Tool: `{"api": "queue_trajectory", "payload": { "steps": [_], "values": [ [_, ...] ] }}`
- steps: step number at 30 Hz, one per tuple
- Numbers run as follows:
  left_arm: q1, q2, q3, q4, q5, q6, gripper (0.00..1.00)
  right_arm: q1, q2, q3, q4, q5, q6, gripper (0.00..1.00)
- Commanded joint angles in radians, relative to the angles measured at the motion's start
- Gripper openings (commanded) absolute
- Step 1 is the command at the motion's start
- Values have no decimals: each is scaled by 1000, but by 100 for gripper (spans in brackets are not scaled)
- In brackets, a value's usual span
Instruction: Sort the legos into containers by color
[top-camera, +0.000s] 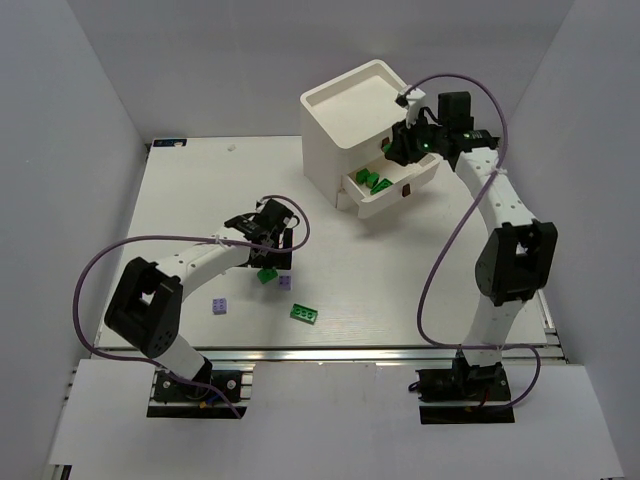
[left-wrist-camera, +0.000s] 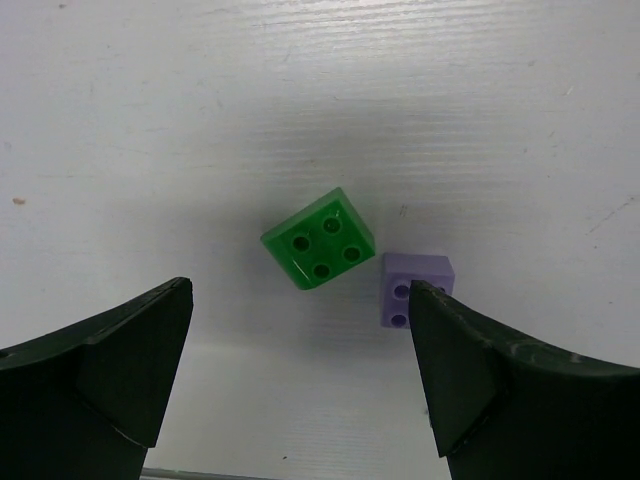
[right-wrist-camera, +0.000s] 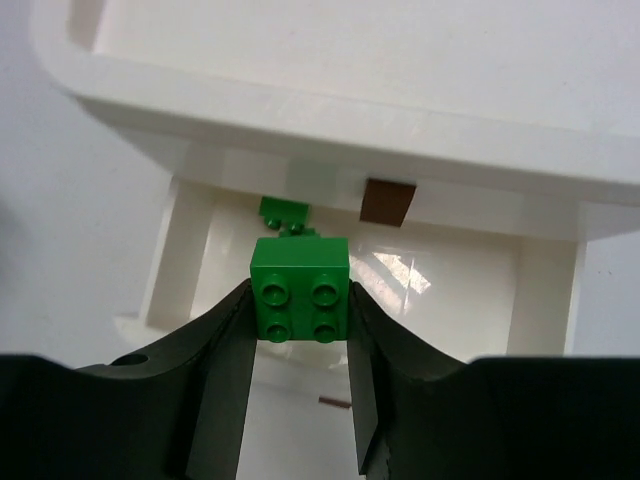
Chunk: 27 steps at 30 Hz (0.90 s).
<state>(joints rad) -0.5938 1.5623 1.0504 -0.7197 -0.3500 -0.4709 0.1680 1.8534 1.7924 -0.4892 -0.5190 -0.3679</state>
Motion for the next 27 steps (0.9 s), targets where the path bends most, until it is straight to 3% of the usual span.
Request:
{"api": "queue_trajectory", "payload": {
  "steps": [1, 2, 5, 6, 8, 18, 27],
  "values": [
    [28, -13, 14, 39, 92, 74, 98, 18, 82, 87, 40, 100, 86, 0],
    [28, -10, 8, 45, 111, 92, 98, 21, 92, 94, 43, 109, 77, 1],
    [38, -5, -1, 65, 176, 130, 98, 25, 102, 78, 44, 122, 64, 33],
    [48, -5, -1, 71, 187, 138, 98, 25, 101, 73, 46, 114, 63, 53],
    [48, 1, -6, 74, 206, 158, 98, 24, 93, 59, 44, 94, 61, 72],
    [97, 99, -1, 83, 239, 233, 92, 8, -81, -62, 61, -12, 99, 73],
    [117, 154, -9, 98, 298, 279, 79, -12, -285, -272, 103, -88, 107, 74]
  ]
}}
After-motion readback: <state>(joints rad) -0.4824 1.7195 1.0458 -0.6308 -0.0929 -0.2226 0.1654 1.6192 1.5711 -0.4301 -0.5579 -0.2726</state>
